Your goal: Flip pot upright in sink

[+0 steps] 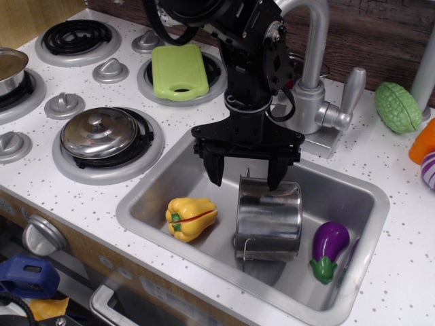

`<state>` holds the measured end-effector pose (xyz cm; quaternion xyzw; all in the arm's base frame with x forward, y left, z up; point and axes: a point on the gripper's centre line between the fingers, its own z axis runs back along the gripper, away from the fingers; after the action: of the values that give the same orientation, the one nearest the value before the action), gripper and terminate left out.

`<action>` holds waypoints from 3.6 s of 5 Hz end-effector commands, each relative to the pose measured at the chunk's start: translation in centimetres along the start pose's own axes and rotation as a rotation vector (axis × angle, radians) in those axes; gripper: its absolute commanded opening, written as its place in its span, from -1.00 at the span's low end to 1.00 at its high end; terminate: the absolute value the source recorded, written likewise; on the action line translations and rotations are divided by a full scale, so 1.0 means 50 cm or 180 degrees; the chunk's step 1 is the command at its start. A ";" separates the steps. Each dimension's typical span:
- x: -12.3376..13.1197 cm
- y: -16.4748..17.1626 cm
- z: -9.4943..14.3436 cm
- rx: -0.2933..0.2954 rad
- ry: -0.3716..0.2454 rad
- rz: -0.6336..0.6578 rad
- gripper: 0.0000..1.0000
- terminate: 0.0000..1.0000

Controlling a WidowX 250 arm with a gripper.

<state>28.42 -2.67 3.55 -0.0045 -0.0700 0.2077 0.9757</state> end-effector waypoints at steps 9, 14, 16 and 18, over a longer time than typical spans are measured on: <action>-0.008 -0.024 -0.030 -0.2570 0.0331 0.0783 1.00 -1.00; -0.023 -0.061 -0.068 -0.2980 -0.0788 0.1466 1.00 -1.00; -0.018 -0.061 -0.054 -0.2651 -0.0653 0.1478 -1.00 -1.00; -0.019 -0.060 -0.030 -0.1992 -0.0347 0.1207 -1.00 -1.00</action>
<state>27.94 -6.03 0.48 -0.2850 -0.1277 0.3646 0.8772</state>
